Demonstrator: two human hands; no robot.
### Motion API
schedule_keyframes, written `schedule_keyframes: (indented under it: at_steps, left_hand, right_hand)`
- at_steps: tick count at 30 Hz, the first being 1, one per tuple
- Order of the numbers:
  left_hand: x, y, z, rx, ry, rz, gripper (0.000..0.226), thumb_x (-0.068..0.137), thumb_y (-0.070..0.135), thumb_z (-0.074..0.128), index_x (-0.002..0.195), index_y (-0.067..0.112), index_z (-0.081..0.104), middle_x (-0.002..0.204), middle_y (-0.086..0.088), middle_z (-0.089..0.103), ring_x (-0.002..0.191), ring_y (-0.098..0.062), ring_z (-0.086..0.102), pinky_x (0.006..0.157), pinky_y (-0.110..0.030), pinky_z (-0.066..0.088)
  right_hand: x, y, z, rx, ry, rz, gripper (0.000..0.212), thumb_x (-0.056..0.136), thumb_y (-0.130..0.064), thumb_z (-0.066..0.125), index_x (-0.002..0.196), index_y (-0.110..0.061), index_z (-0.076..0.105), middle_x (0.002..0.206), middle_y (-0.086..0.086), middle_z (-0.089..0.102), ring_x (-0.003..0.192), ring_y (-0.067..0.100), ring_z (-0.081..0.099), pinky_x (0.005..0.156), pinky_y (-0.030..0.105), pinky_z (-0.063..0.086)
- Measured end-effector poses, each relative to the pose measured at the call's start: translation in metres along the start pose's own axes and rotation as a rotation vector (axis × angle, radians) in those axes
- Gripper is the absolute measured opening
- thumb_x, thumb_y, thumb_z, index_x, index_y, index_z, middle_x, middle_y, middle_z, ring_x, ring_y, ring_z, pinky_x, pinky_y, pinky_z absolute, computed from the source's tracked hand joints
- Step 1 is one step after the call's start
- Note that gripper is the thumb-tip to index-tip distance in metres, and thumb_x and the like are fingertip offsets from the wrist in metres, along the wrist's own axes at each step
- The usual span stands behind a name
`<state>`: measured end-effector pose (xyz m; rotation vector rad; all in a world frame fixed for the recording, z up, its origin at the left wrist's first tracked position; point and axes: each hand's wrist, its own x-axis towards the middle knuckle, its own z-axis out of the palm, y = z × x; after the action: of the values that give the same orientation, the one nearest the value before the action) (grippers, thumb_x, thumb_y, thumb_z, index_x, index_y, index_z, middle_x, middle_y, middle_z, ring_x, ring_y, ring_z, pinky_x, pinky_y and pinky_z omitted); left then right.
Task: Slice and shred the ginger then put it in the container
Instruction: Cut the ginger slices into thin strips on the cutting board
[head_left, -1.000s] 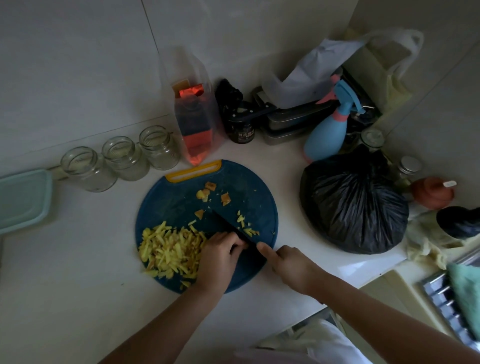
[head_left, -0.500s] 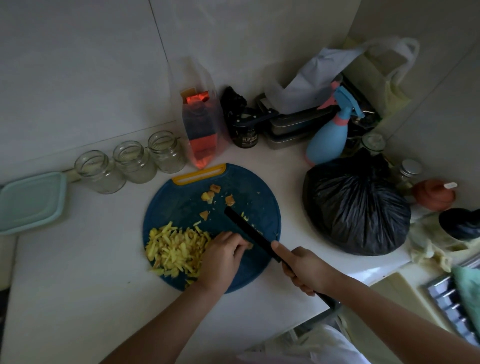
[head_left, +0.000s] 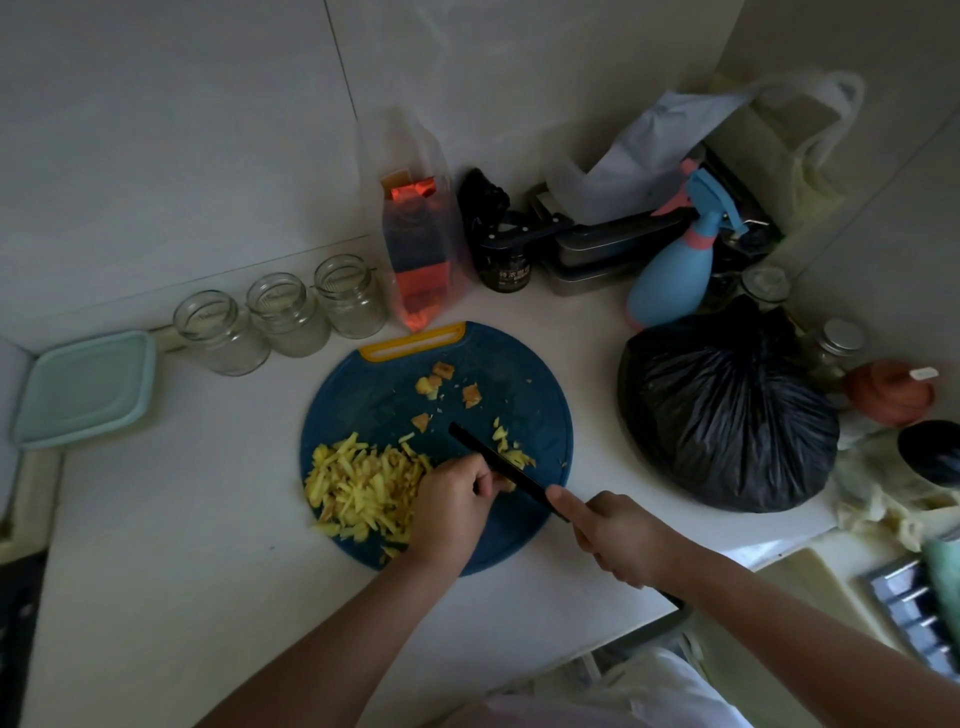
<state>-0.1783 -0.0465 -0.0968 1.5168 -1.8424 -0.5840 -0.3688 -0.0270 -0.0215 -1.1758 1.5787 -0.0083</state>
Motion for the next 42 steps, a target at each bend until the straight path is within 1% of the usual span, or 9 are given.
schedule_keyframes:
  at_steps: [3,8,11,16,24,31,36,39,42]
  left_hand:
    - [0.0,0.003,-0.002,-0.012,0.002,0.009,0.055,0.064,0.008,0.087,0.058,0.026,0.035,0.054,0.013,0.053,0.048,-0.001,0.049,0.047,-0.006,0.031]
    - [-0.002,0.01,-0.003,0.001,0.014,0.001,0.059,0.058,0.005,0.089,0.057,0.025,0.034,0.052,0.018,0.037,0.041,0.004,0.037,0.046,-0.002,0.029]
    - [-0.003,0.012,-0.001,-0.009,0.02,-0.029,0.058,0.057,0.002,0.089,0.055,0.024,0.035,0.05,0.02,0.03,0.043,0.012,0.041,0.046,0.0,0.028]
    - [-0.002,0.013,0.001,0.006,0.041,-0.052,0.06,0.056,-0.001,0.088,0.055,0.025,0.034,0.048,0.019,0.028,0.042,-0.004,0.035,0.044,-0.001,0.027]
    - [-0.002,0.013,0.002,0.019,0.019,-0.111,0.059,0.058,-0.006,0.084,0.054,0.025,0.034,0.05,0.017,0.036,0.041,-0.002,0.032,0.043,-0.007,0.024]
    - [0.001,0.011,0.001,0.024,-0.011,-0.08,0.059,0.063,-0.004,0.083,0.056,0.025,0.032,0.05,0.017,0.029,0.044,-0.002,0.03,0.044,-0.004,0.024]
    - [0.002,0.015,-0.002,0.035,-0.02,-0.071,0.058,0.064,0.004,0.085,0.057,0.025,0.031,0.051,0.015,0.035,0.044,-0.003,0.036,0.045,-0.012,0.027]
    - [0.002,0.018,-0.004,0.042,-0.06,-0.088,0.061,0.064,0.003,0.085,0.056,0.026,0.029,0.049,0.017,0.029,0.043,0.002,0.03,0.043,-0.008,0.021]
    - [0.004,0.019,-0.005,0.032,-0.033,-0.147,0.068,0.068,0.003,0.082,0.055,0.032,0.022,0.045,0.018,0.025,0.041,0.006,0.028,0.045,-0.008,0.02]
  right_hand:
    - [0.0,-0.001,-0.001,-0.037,-0.016,-0.018,0.067,0.085,-0.076,0.033,0.064,-0.013,0.042,0.054,0.004,0.041,0.037,0.012,0.032,0.041,0.019,0.035]
    - [0.0,0.002,0.004,-0.224,0.072,-0.131,0.066,0.092,-0.068,0.027,0.061,-0.011,0.035,0.06,0.009,0.039,0.051,0.016,0.036,0.064,0.03,0.042]
    - [-0.001,0.003,0.007,-0.264,0.092,-0.147,0.065,0.093,-0.067,0.027,0.057,-0.013,0.03,0.055,0.006,0.036,0.049,0.014,0.034,0.059,0.027,0.038]
    - [0.0,0.001,0.008,-0.237,0.066,-0.112,0.064,0.092,-0.068,0.027,0.061,-0.013,0.034,0.06,0.006,0.04,0.052,0.014,0.037,0.059,0.025,0.038]
    - [0.005,-0.005,0.007,-0.289,0.059,-0.105,0.065,0.094,-0.066,0.024,0.059,-0.012,0.034,0.059,0.005,0.041,0.05,0.012,0.037,0.053,0.02,0.034]
    - [0.011,-0.009,0.015,-0.039,0.056,-0.012,0.067,0.09,-0.072,0.029,0.06,-0.014,0.042,0.054,0.001,0.045,0.045,0.013,0.041,0.05,0.022,0.038]
    - [0.01,-0.01,0.015,0.208,-0.036,0.091,0.066,0.089,-0.073,0.032,0.057,-0.016,0.037,0.041,-0.003,0.036,0.033,0.013,0.028,0.038,0.018,0.027]
    - [0.006,-0.003,0.018,0.083,0.036,0.039,0.067,0.09,-0.073,0.031,0.06,-0.014,0.042,0.05,0.001,0.042,0.036,0.012,0.035,0.043,0.022,0.035]
    - [0.001,0.008,0.015,-0.14,0.143,-0.034,0.067,0.091,-0.07,0.025,0.063,-0.012,0.041,0.061,0.007,0.044,0.052,0.015,0.04,0.061,0.03,0.04]
